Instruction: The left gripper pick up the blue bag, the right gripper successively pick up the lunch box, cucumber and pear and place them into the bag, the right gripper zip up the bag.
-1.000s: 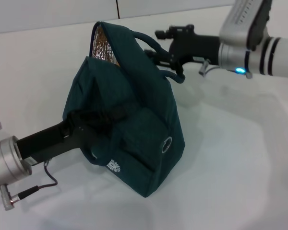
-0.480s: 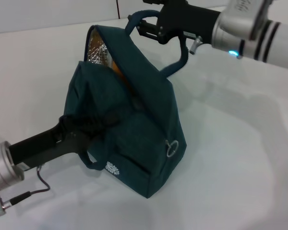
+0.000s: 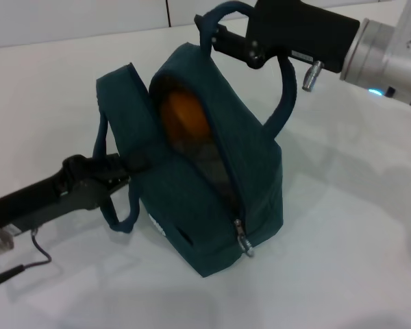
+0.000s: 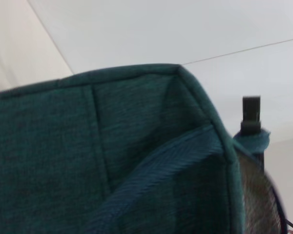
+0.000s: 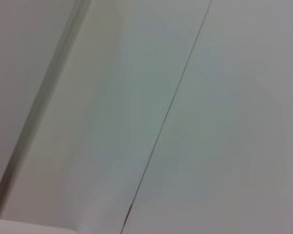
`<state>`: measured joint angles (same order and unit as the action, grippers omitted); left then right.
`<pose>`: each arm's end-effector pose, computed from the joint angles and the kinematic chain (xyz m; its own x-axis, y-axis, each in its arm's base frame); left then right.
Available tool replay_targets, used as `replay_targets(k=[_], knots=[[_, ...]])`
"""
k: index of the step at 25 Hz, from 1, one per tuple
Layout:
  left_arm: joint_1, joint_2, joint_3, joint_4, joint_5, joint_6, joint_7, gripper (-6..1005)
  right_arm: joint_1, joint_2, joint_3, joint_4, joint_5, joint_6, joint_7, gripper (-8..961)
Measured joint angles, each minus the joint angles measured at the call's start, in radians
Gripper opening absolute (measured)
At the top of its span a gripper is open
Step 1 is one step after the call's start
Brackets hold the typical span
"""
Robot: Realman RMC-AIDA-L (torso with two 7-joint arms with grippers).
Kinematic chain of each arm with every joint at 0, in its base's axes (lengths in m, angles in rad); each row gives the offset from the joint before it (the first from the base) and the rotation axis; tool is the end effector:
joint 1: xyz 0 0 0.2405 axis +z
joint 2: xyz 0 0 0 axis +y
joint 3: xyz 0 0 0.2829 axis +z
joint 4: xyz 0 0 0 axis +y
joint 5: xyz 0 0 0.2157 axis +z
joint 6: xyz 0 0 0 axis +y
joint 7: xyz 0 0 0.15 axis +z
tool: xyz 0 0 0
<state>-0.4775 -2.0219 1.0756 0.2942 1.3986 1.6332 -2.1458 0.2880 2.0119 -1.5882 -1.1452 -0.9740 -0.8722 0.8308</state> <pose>-0.2770 0.3058 -0.0464 -0.0737 0.9244 0.3743 0.7395 -0.2012 0.6424 0.1771 0.3750 -0.0010 0.8027 0.3593 -0.4761 -0.1000 -0.7059 -0.7012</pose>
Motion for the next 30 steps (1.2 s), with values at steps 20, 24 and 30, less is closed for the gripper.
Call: replay_targets(k=[20,24,30], knots=[[-0.034,0.036,-0.018,0.053,0.034,-0.030,-0.001,56,-0.149,-0.001,0.021,-0.232,-0.113,-0.100,0.167,559],[-0.039,0.028,-0.017,0.053,0.048,-0.032,0.001,56,-0.127,-0.001,0.023,-0.202,-0.149,-0.078,0.182,559],[-0.041,0.024,-0.021,0.053,0.048,-0.033,0.001,56,-0.090,-0.001,0.019,-0.083,-0.208,-0.054,0.256,559]])
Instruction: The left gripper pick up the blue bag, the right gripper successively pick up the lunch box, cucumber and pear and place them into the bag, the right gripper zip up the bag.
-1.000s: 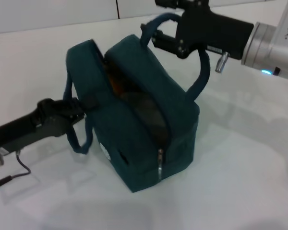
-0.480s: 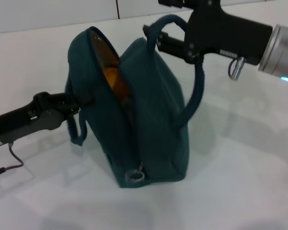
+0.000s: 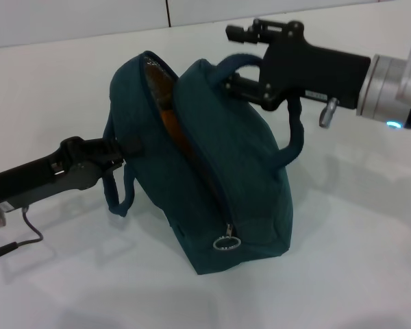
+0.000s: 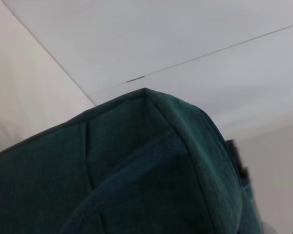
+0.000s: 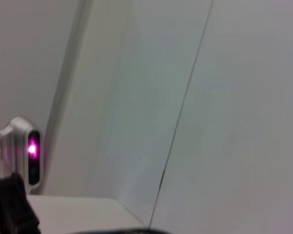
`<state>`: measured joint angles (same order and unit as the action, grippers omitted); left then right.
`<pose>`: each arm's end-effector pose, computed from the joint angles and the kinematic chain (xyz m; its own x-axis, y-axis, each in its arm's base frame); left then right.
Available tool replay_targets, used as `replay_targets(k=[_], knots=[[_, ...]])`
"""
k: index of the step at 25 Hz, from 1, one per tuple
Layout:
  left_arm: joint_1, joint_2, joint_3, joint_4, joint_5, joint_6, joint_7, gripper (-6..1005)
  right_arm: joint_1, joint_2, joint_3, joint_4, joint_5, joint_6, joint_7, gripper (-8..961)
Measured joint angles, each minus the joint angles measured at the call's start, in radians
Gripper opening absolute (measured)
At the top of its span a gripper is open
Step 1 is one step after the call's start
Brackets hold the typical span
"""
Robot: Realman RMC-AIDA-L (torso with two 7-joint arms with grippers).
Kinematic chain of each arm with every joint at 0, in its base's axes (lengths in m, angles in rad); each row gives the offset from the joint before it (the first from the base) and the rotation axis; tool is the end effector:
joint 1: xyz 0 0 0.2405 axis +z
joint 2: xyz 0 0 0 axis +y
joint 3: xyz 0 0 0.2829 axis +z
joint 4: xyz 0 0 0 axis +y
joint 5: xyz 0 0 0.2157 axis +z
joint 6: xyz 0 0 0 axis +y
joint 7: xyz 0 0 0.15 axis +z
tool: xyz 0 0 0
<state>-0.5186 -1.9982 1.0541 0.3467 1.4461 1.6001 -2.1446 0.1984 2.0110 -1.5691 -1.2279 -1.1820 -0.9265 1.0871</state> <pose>-0.2701 0.3282 -0.0341 0.0170 0.9109 0.4124 0.7719 -0.2741 0.5736 0.1982 0.3494 -0.0055 0.8437 0.2097 -0.4942 -0.1534 -0.7881 -0.5962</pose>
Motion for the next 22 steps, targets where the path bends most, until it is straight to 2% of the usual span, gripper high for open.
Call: replay_targets(k=[5,11,13,16,22], knots=[[-0.002,0.000,-0.002,0.000,-0.001,-0.002,0.000,56,-0.009,-0.003,0.012,0.013,-0.002,-0.038,0.044,558],[-0.005,0.006,-0.003,0.011,-0.002,-0.011,0.000,56,-0.021,-0.025,0.094,0.019,-0.073,-0.128,0.222,558],[-0.005,0.006,-0.003,0.019,-0.005,-0.013,0.000,56,-0.022,-0.025,0.140,0.030,-0.129,-0.191,0.290,558],[-0.013,0.006,-0.003,0.022,-0.006,-0.016,0.000,56,-0.011,-0.020,0.243,0.067,-0.197,-0.363,0.385,558],[-0.026,0.002,-0.003,0.022,-0.004,-0.035,0.001,56,-0.001,-0.014,0.432,0.121,-0.199,-0.591,0.421,558]])
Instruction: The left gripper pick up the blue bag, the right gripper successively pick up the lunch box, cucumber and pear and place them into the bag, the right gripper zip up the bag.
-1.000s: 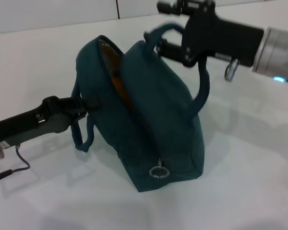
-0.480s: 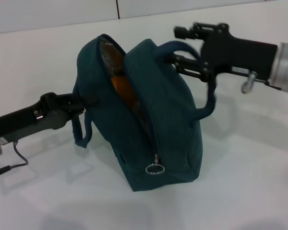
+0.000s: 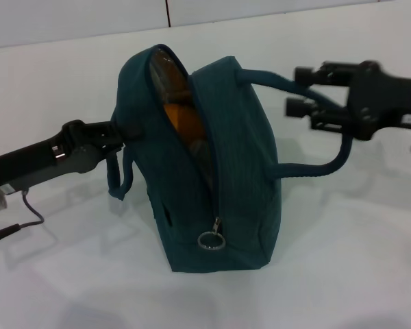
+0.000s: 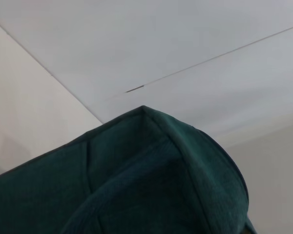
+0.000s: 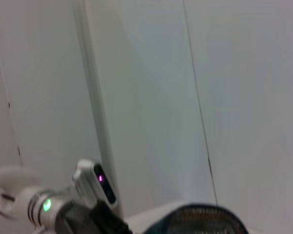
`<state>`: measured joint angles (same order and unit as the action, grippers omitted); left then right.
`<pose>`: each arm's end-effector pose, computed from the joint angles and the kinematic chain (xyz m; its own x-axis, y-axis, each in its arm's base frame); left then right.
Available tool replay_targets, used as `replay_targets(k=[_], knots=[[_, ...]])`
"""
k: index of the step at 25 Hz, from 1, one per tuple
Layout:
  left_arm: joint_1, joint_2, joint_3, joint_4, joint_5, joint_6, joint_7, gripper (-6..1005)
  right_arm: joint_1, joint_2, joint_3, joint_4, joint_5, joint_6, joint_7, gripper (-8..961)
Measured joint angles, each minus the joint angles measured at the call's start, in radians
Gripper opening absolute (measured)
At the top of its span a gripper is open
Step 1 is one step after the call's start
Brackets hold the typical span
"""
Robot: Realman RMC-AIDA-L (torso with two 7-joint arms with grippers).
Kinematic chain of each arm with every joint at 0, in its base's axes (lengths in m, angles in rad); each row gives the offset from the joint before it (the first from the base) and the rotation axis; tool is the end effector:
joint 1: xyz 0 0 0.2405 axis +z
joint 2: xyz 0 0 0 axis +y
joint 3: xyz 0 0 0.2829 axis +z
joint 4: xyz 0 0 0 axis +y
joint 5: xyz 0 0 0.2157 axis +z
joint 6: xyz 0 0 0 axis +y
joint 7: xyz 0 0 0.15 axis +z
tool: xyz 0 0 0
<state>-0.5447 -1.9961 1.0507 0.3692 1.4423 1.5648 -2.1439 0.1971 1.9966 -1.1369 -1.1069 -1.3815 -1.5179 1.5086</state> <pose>-0.2622 0.3428 -0.0308 0.0444 0.8953 0.4432 0.7801 -0.3082 0.5445 0.2518 0.3101 0.0526 0.7280 -0.1302 -0.6731 -0.3793 -0.8944 -0.2372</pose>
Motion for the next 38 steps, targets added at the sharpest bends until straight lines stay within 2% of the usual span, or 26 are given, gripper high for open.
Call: replay_targets(k=[7,13,18,24,28,31,33,35,36,38], knots=[[0.000,-0.005,0.000,0.000,-0.002,-0.002,0.011,56,0.018,0.001,0.117,0.053,0.044,-0.097,-0.026,558],[0.009,-0.012,-0.008,-0.001,-0.018,-0.017,0.011,56,0.048,-0.021,0.175,0.041,0.035,-0.153,0.000,558],[0.029,-0.028,-0.088,-0.001,-0.024,-0.027,0.012,56,0.125,-0.035,0.175,0.113,-0.015,-0.350,0.082,558],[0.029,-0.032,-0.095,-0.003,-0.016,-0.027,0.012,56,0.237,-0.049,0.174,0.220,-0.165,-0.510,0.188,559],[0.030,-0.039,-0.095,-0.002,-0.014,-0.028,0.012,56,0.291,-0.038,0.173,0.310,-0.295,-0.496,0.198,559],[0.031,-0.043,-0.097,-0.003,-0.014,-0.028,0.012,56,0.342,-0.023,0.168,0.383,-0.390,-0.452,0.187,559],[0.031,-0.045,-0.096,-0.006,-0.014,-0.028,0.012,56,0.379,-0.005,0.165,0.427,-0.456,-0.411,0.173,559],[0.032,-0.045,-0.095,-0.007,-0.014,-0.028,0.012,56,0.390,0.001,0.164,0.440,-0.476,-0.398,0.170,559],[0.032,-0.045,-0.095,-0.007,-0.014,-0.028,0.012,56,0.424,0.012,0.155,0.470,-0.520,-0.366,0.169,559],[0.032,-0.046,-0.095,-0.008,-0.014,-0.028,0.012,57,0.444,0.014,0.138,0.494,-0.531,-0.342,0.169,559]])
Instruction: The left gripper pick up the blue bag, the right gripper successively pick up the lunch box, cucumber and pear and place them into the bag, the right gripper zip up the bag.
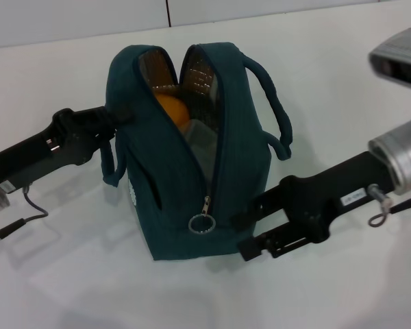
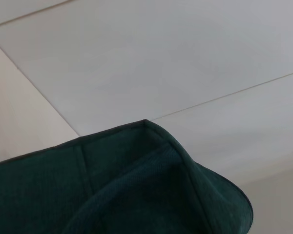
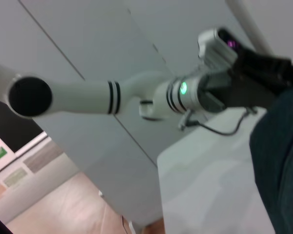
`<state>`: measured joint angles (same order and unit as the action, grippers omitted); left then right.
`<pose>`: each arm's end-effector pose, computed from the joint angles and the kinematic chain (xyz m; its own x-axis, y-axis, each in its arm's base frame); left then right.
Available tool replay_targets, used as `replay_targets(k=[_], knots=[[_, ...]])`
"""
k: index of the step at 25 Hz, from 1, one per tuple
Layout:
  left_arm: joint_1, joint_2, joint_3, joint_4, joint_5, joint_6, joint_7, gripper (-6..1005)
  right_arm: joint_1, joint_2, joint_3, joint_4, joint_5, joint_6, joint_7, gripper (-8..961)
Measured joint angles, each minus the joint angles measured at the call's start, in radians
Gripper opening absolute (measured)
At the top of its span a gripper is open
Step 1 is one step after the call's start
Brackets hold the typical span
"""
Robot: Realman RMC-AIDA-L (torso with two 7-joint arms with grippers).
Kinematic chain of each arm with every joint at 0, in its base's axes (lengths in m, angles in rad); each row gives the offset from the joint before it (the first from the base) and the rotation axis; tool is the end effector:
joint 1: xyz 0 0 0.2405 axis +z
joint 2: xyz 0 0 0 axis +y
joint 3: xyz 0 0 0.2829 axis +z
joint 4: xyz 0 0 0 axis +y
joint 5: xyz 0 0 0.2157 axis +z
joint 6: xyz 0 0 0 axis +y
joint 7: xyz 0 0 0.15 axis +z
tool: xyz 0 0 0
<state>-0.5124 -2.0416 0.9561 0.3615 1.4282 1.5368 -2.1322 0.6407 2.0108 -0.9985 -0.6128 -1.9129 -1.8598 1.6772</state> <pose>-0.2675 0.3405 -0.0357 -0.0735 0.8587 0.5072 0.7661 -0.2770 0.5800 0.2261 0.3231 -0.0257 0.8066 -0.4994 -0.3162 -0.3822 -0.8487 0.3655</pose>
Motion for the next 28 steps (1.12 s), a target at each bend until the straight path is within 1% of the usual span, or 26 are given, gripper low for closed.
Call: replay_targets(k=[5,9,16,19,25,28], knots=[[0.000,0.000,0.000,-0.001,0.001,0.000,0.000,57,0.024,0.004,-0.053,0.042,0.002,0.070,0.000,559],[0.004,0.000,0.000,-0.001,0.002,0.000,0.000,57,0.025,0.013,-0.084,0.052,0.008,0.142,0.000,559],[0.014,-0.004,0.000,-0.003,0.003,0.002,0.000,57,0.009,0.017,-0.232,0.054,0.122,0.270,-0.026,559],[0.016,-0.005,0.000,-0.003,0.004,0.002,0.000,57,-0.002,0.016,-0.247,0.053,0.156,0.297,-0.049,559],[0.022,-0.004,-0.001,-0.004,0.005,0.002,0.000,57,-0.052,0.015,-0.248,0.048,0.277,0.342,-0.174,558],[0.024,-0.003,-0.004,-0.004,0.005,0.001,0.000,57,-0.051,0.015,-0.266,0.056,0.291,0.354,-0.192,558]])
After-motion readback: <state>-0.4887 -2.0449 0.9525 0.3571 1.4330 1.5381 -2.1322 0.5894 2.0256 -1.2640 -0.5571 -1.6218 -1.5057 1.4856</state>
